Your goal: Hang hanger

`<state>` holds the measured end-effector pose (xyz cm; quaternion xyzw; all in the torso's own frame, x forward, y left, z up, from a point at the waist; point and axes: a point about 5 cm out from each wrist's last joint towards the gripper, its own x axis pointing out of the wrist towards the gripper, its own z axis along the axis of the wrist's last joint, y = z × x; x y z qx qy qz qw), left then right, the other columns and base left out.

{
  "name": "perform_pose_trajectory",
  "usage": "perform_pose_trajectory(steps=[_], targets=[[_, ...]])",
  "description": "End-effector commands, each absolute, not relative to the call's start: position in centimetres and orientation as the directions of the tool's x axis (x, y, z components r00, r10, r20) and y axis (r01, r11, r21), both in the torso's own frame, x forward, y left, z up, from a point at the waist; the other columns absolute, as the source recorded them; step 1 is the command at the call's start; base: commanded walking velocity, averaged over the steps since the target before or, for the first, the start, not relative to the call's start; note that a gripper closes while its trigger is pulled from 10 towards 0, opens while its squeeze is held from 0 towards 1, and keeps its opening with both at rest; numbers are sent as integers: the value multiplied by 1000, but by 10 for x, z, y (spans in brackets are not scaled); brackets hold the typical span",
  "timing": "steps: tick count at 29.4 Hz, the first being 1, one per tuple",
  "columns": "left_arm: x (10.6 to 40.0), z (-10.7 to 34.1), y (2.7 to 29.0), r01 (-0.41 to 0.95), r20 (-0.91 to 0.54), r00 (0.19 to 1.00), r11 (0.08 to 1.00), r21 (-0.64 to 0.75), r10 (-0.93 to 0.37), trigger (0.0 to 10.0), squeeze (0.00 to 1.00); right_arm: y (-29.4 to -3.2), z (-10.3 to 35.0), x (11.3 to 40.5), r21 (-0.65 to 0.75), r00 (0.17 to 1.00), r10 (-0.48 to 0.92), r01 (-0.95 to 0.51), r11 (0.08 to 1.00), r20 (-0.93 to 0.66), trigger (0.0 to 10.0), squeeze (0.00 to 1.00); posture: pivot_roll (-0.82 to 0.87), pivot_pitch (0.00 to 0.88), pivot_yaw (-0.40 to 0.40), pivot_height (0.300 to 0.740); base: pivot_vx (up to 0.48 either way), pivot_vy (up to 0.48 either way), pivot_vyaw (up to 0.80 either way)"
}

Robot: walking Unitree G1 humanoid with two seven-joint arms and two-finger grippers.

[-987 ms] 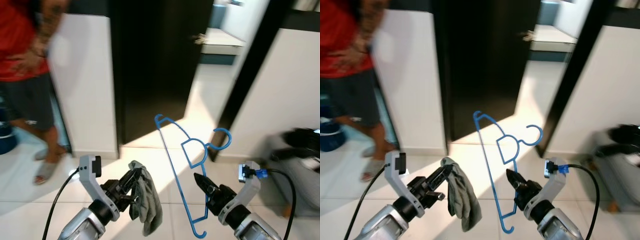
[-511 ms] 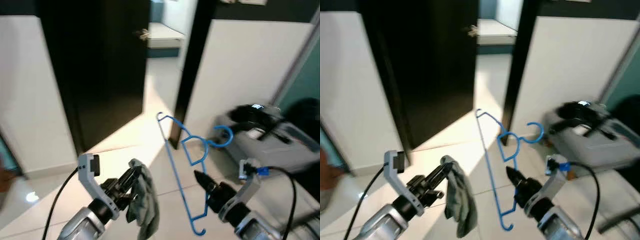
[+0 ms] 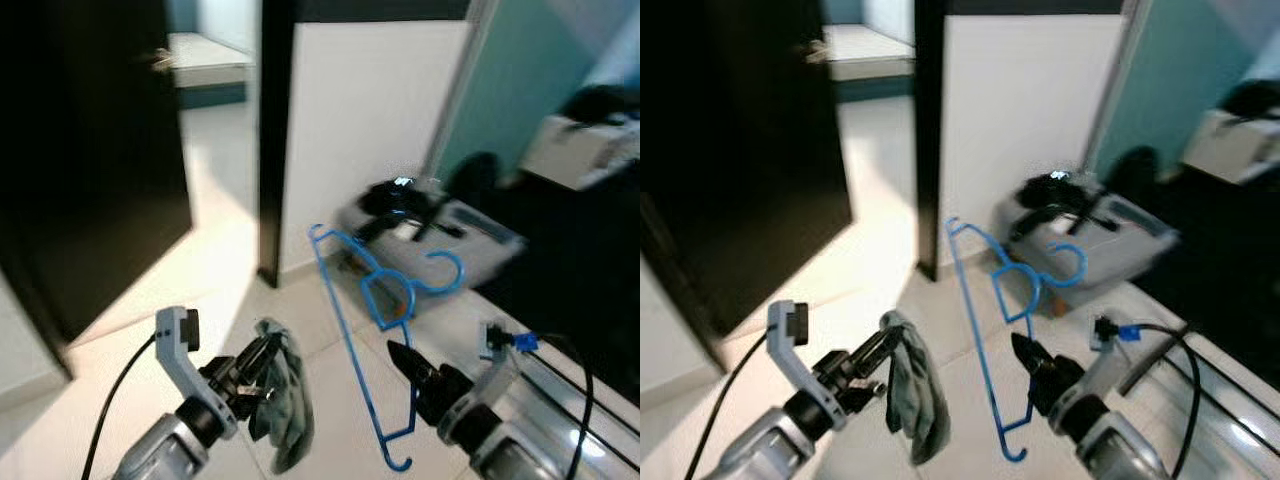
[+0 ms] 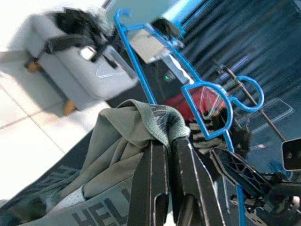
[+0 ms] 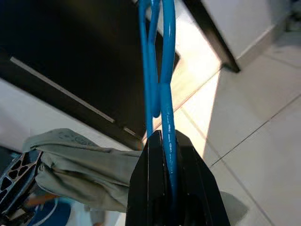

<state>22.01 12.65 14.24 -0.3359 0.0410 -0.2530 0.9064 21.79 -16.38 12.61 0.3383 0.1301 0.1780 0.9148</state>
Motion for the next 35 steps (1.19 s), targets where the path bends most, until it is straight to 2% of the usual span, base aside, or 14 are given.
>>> perform_pose_trajectory(steps=[1, 6, 7, 11, 12, 14, 16, 17, 18, 20, 22, 25, 27, 35], targets=[[221, 142, 124, 436, 95, 862, 633, -639, -498, 10000, 0, -167, 127, 219, 668, 905, 409, -231, 708, -120, 10000, 0, -35, 28, -58, 740, 0, 0, -800], [222, 142, 126, 439, 82, 856, 635, -636, -510, 10000, 0, -166, 126, 219, 669, 901, 416, -235, 705, -122, 10000, 0, -39, 23, -55, 740, 0, 0, -800], [227, 143, 130, 456, 25, 847, 703, -546, -531, 10000, 0, -164, 126, 216, 623, 867, 474, -289, 727, -151, 10000, 0, -49, 7, -54, 740, 0, 0, -800], [250, 167, 150, 519, 60, 849, 805, -288, -526, 10000, 0, -173, 130, 219, 510, 848, 495, -347, 787, -187, 10000, 0, -51, 0, -54, 740, 0, 0, -800], [250, 167, 150, 519, 60, 849, 805, -288, -526, 10000, 0, -173, 130, 219, 510, 848, 495, -347, 787, -187, 10000, 0, -51, 0, -54, 740, 0, 0, -800], [264, 193, 160, 596, 81, 802, 802, -41, -592, 10000, 0, -190, 135, 230, 372, 851, 479, -383, 846, -213, 10000, 0, -52, 0, -53, 740, 0, 0, -800], [264, 193, 160, 596, 81, 802, 802, -41, -592, 10000, 0, -190, 135, 230, 372, 851, 479, -383, 846, -213, 10000, 0, -52, 0, -53, 740, 0, 0, -800], [269, 205, 165, 627, 57, 772, 772, 104, -634, 10000, 0, -199, 140, 235, 277, 848, 480, -417, 866, -224, 10000, 0, -49, 0, -53, 740, 0, 0, -800], [269, 205, 165, 627, 57, 772, 772, 104, -634, 10000, 0, -199, 140, 235, 277, 848, 480, -417, 866, -224, 10000, 0, -49, 0, -53, 740, 0, 0, -800], [278, 229, 176, 625, -33, 734, 655, 425, -679, 10000, 0, -217, 163, 243, 93, 828, 513, -506, 857, -227, 10000, 0, -54, 0, -46, 740, 0, 0, 0], [282, 239, 180, 604, -57, 730, 603, 522, -681, 10000, 0, -223, 173, 244, 33, 817, 533, -540, 841, -223, 10000, 0, -56, 0, -43, 740, 0, 0, 0], [284, 247, 183, 582, -66, 725, 558, 591, -686, 10000, 0, -226, 181, 243, 4, 800, 558, -571, 821, -221, 10000, 0, -56, 0, -43, 740, 0, 0, 0], [289, 264, 186, 547, -89, 716, 477, 688, -692, 10000, 0, -230, 193, 233, -24, 733, 634, -659, 752, -247, 10000, 0, -59, 0, -39, 740, 0, 0, 0], [302, 301, 194, 446, -20, 733, 457, 770, -680, 10000, 0, -239, 217, 217, -26, 624, 733, -766, 643, -270, 10000, 0, -52, 0, -24, 740, 0, 0, 0]])
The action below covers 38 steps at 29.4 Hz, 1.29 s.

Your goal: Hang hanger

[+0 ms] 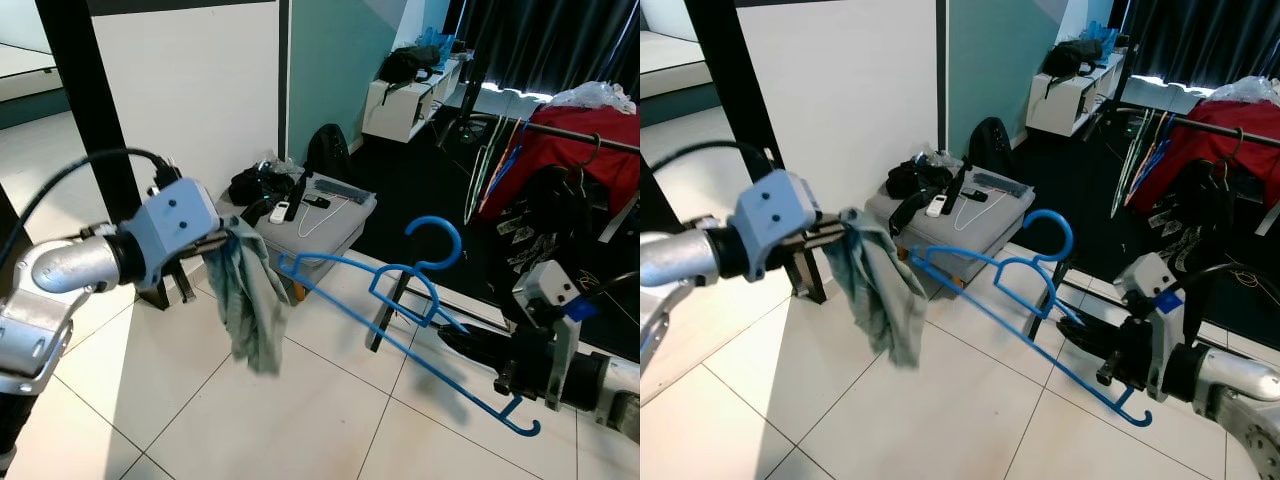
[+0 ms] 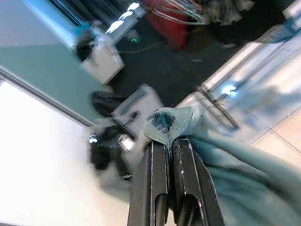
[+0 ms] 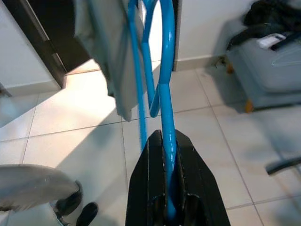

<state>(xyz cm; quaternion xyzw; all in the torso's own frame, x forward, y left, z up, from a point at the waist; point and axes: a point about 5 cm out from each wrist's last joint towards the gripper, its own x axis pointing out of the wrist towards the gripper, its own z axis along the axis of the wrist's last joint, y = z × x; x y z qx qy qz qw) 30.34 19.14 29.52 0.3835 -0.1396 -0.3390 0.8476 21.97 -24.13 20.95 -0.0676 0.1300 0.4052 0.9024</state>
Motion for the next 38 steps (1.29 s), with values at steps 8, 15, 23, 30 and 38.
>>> perform_pose_trajectory(steps=[8, 15, 23, 30, 38], targets=[[311, 339, 186, 362, 202, 725, 614, 702, -658, 10000, 0, -241, 230, 223, -118, 630, 734, -774, 622, -253, 10000, 0, -52, 0, -18, 740, 0, 0, 0], [332, 345, 200, 235, 253, 838, 738, 633, -484, 10000, 0, -225, 235, 230, -99, 606, 779, -796, 598, -160, 10000, 0, -45, 0, -22, 740, 0, 0, 0], [343, 339, 211, 214, 186, 905, 789, 576, -381, 10000, 0, -232, 238, 228, -126, 580, 788, -814, 567, -204, 10000, 0, -48, 0, -21, 740, 0, 0, 0], [342, 342, 191, 332, 207, 854, 806, 490, -477, 10000, 0, -222, 242, 240, -169, 628, 763, -777, 606, -151, 10000, 0, -50, 0, -21, 740, 0, 0, 0], [334, 336, 154, 475, 204, 782, 776, 416, -588, 10000, 0, -202, 238, 256, -179, 662, 745, -745, 642, -85, 10000, 0, -44, 0, -16, 740, 0, 0, 0]])
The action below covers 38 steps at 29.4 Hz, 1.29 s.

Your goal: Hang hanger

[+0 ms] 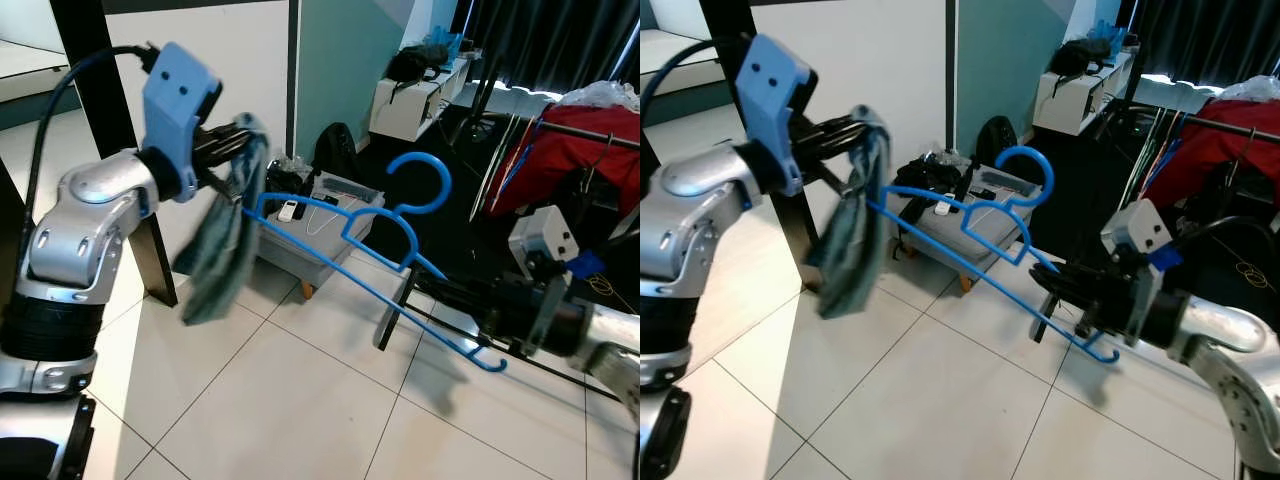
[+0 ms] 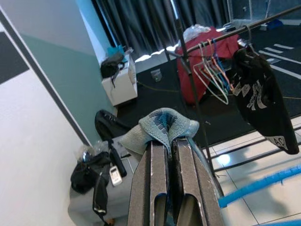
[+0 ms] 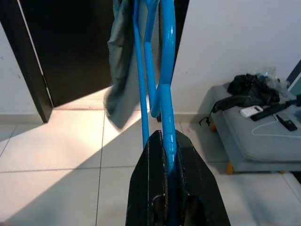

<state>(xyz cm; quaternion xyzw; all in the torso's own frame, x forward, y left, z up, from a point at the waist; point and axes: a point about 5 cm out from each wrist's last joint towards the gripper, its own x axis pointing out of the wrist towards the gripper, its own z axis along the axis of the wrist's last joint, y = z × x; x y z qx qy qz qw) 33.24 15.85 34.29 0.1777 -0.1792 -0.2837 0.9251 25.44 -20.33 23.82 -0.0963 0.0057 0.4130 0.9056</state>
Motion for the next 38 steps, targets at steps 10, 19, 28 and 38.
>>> perform_pose_trajectory(steps=[10, 19, 28, 38], targets=[[336, 322, 160, 430, 176, 832, 812, 395, -526, 10000, 0, -204, 239, 257, -174, 673, 735, -736, 654, -81, 10000, 0, -49, 0, -16, 740, 0, 0, 0], [328, 319, 147, 476, 175, 819, 817, 324, -546, 10000, 0, -207, 236, 272, -277, 777, 620, -622, 733, -103, 10000, 0, -47, 0, -21, 740, 0, 0, 0], [321, 321, 134, 519, 193, 793, 806, 285, -579, 10000, 0, -219, 239, 284, -320, 864, 494, -497, 806, -96, 10000, 0, -44, 0, -22, 740, 0, 0, 0], [318, 325, 129, 542, 214, 770, 793, 277, -601, 10000, 0, -223, 233, 287, -340, 885, 448, -463, 819, -126, 10000, 0, -46, 0, -20, 740, 0, 0, 0]])
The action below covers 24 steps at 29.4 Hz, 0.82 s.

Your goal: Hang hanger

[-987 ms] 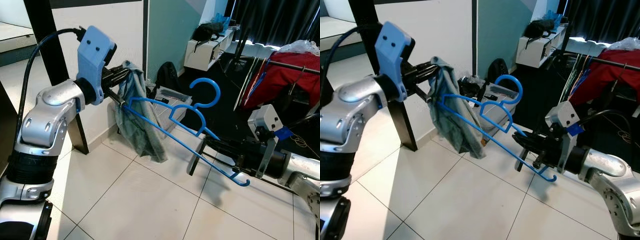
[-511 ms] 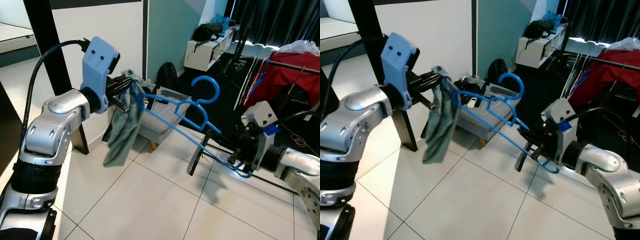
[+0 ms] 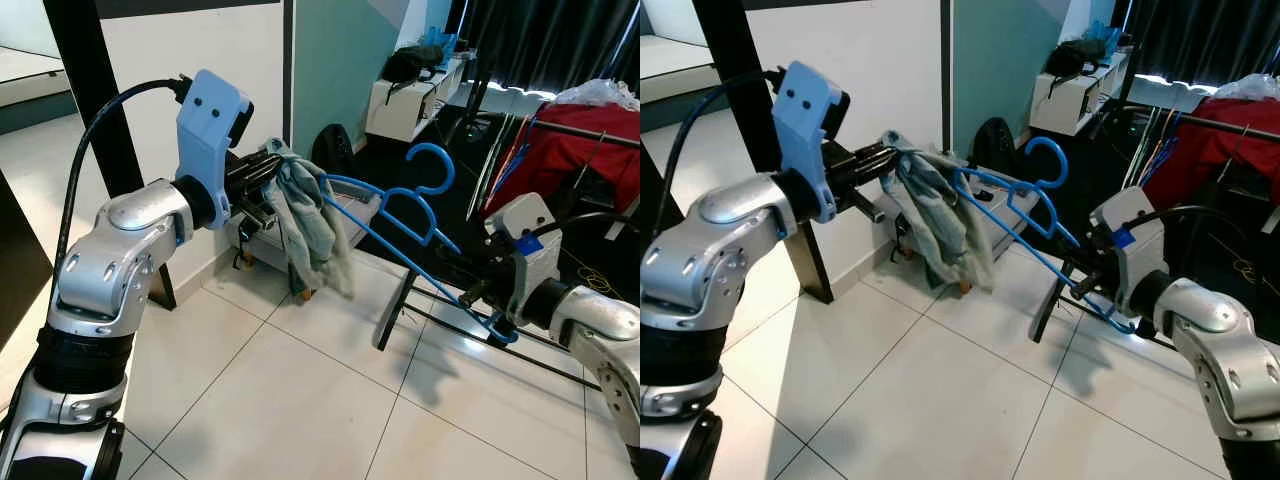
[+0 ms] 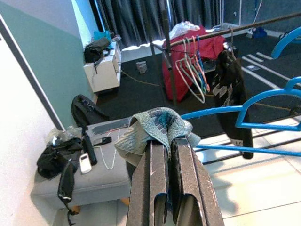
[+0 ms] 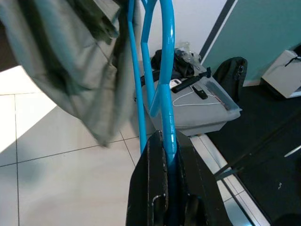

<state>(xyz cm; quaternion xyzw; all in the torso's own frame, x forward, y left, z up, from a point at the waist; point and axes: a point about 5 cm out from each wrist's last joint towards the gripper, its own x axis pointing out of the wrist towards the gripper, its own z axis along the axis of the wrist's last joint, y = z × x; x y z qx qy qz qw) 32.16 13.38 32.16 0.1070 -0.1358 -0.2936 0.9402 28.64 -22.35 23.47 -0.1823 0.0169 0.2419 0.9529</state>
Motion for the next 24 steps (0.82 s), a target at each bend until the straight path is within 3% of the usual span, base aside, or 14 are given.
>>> perform_pose_trajectory(steps=[1, 10, 14, 18, 20, 21, 23, 24], targets=[[318, 325, 129, 542, 214, 770, 793, 277, -601, 10000, 0, -223, 233, 287, -340, 885, 448, -463, 819, -126, 10000, 0, -46, 0, -20, 740, 0, 0, 0], [318, 329, 129, 534, 228, 765, 792, 296, -602, 10000, 0, -251, 234, 299, -348, 963, 242, -268, 899, -117, 10000, 0, -46, 0, -20, 740, 0, 0, 0], [319, 330, 132, 524, 231, 773, 799, 294, -591, 10000, 0, -254, 236, 300, -347, 970, 219, -242, 906, -106, 10000, 0, -46, 0, -20, 740, 0, 0, 0], [323, 330, 136, 483, 236, 800, 826, 291, -551, 10000, 0, -256, 247, 303, -253, 982, 191, -186, 949, -5, 10000, 0, -46, 0, -20, 740, 0, 0, 0], [323, 330, 136, 483, 236, 800, 826, 291, -551, 10000, 0, -256, 247, 303, -253, 982, 191, -186, 949, -5, 10000, 0, -46, 0, -20, 740, 0, 0, 0], [323, 329, 136, 465, 246, 809, 837, 289, -534, 10000, 0, -251, 254, 301, -110, 966, 249, -241, 964, 66, 10000, 0, -45, 0, -20, 740, 0, 0, 0], [323, 329, 135, 464, 250, 808, 837, 290, -534, 10000, 0, -246, 256, 299, -60, 950, 299, -295, 954, 84, 10000, 0, -45, 0, -20, 740, 0, 0, 0], [323, 329, 134, 462, 255, 806, 838, 291, -534, 10000, 0, -239, 257, 292, -11, 909, 403, -405, 914, 107, 10000, 0, -45, 0, -20, 740, 0, 0, 0]])
